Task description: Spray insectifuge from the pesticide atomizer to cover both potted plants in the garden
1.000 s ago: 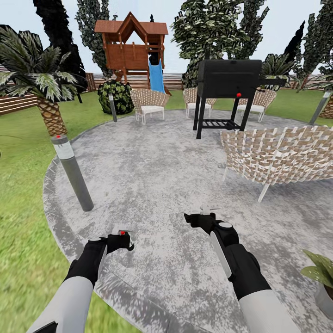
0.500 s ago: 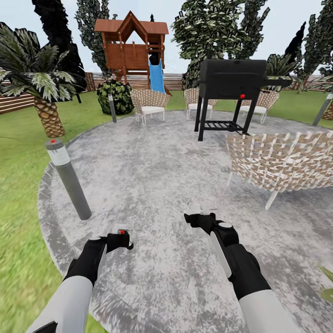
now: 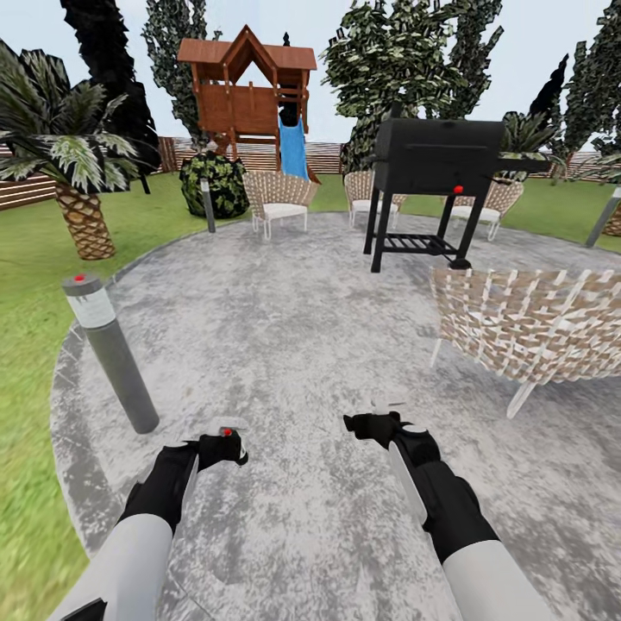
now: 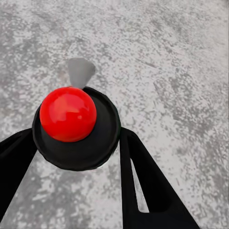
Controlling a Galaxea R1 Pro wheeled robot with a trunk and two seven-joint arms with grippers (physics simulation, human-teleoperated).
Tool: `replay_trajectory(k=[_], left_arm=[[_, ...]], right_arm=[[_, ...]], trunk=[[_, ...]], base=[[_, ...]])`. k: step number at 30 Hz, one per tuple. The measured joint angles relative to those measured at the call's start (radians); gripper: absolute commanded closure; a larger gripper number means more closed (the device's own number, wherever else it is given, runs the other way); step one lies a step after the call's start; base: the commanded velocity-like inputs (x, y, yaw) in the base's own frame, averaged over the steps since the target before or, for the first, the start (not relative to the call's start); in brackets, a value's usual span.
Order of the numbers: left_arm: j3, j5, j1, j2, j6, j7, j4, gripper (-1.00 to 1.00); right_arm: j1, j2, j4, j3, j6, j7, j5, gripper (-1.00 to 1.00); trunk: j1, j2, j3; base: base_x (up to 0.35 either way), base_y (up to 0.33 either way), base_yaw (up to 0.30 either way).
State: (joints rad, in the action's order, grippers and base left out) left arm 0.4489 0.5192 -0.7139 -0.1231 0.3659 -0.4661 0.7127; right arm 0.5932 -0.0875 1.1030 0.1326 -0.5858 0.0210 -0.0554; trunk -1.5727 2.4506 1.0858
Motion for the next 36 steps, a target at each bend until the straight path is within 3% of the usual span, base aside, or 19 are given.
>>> replay_trajectory(k=[30,32,36], left_arm=[[0.0,-0.001,0.0,-0.003,0.002,-0.003,-0.003,1.0],[0.0,-0.002,0.0,-0.003,0.001,-0.003,-0.005,1.0],[0.001,-0.002,0.0,-0.003,0.002,-0.003,-0.006,1.0]], right_arm=[[0.0,0.0,-0.002,0.001,0.0,-0.004,-0.001,-1.0],[0.0,0.0,-0.003,0.001,0.0,-0.019,-0.001,-1.0],[0.0,0.0,-0.058,0.0,0.0,-0.123,0.0,-1.0]], trunk=[[0.0,0.0,0.0],[0.0,0.0,0.0],[0.0,0.0,0.0]], base=[[0.34,0.0,0.0],[0.34,0.0,0.0],[0.34,0.0,0.0]])
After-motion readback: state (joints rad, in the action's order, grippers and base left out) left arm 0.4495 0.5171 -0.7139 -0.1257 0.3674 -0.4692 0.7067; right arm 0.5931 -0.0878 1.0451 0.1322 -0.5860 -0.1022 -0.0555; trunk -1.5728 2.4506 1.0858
